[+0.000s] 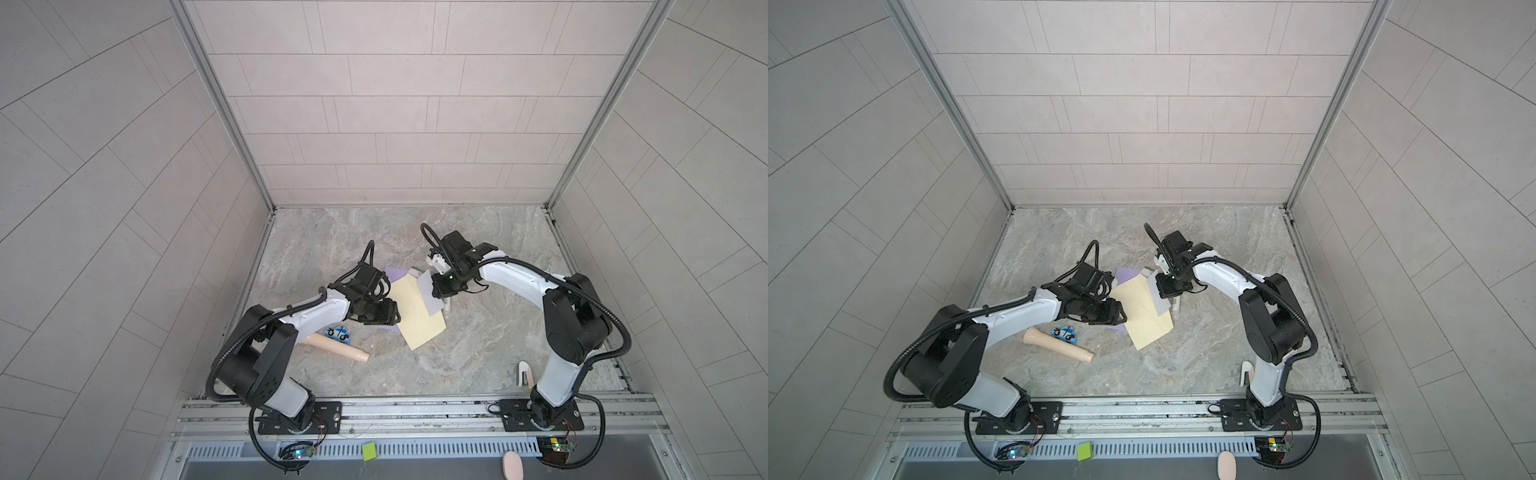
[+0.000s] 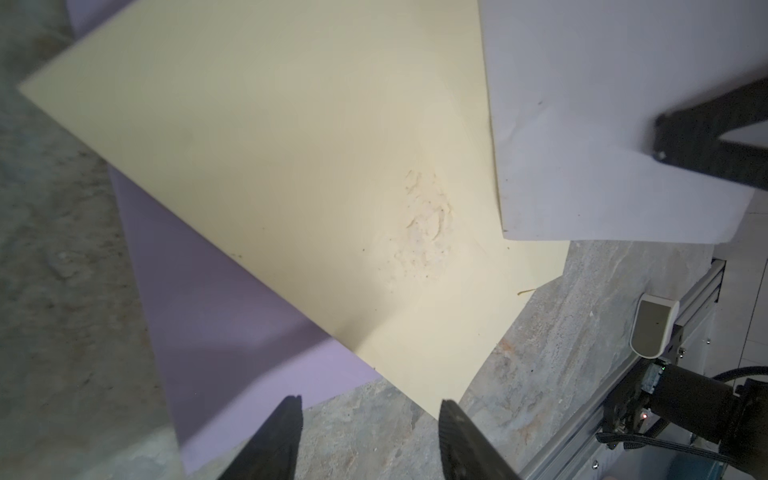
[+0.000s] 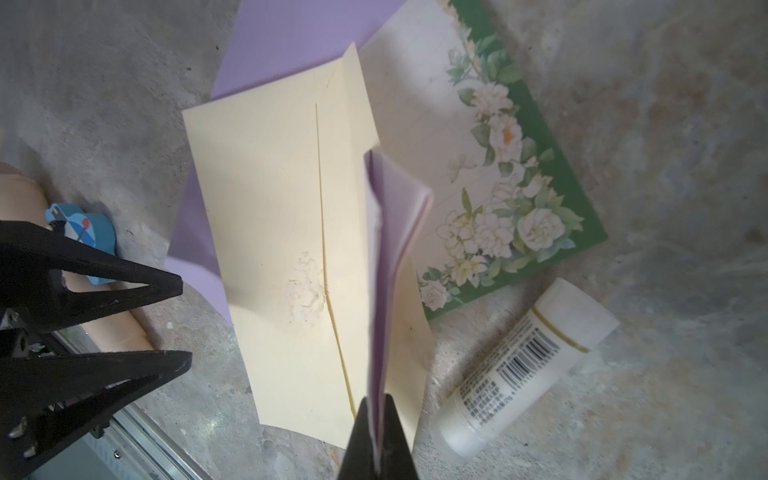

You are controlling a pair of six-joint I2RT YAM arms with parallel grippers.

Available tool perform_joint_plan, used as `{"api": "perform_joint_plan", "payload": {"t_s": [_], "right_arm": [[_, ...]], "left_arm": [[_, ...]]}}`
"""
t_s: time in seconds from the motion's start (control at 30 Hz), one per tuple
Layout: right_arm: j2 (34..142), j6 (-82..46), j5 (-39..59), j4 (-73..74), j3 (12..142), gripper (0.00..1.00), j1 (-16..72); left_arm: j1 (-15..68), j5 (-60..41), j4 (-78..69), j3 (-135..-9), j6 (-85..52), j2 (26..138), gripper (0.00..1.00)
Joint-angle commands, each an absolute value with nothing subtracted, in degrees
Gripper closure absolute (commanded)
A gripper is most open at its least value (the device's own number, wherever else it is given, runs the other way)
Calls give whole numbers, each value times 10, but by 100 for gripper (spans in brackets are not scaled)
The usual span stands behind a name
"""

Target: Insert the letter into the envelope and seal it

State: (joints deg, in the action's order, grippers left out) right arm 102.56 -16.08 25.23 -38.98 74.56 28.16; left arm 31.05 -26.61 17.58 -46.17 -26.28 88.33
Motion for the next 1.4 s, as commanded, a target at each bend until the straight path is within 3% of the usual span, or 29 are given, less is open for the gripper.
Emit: {"api": "perform_joint_plan", "payload": {"t_s": [0.0, 0.4, 1.2, 1.27, 1.37], "right_arm": [[1029, -144, 232, -409, 748, 100, 289], [1047, -174, 281, -368, 703, 100, 289], [1139, -178, 356, -346, 747, 100, 307], [1132, -184, 344, -345, 749, 84, 308], [1110, -193, 310, -349, 750, 62, 307]], "left_arm": [[315, -257, 187, -477, -248, 907, 44], [324, -247, 181, -511, -221, 972, 61], [326, -233, 137, -505, -244, 995, 62], [326, -225, 137, -505, -246, 997, 64], [326, -200, 138, -502, -249, 1001, 77]]}}
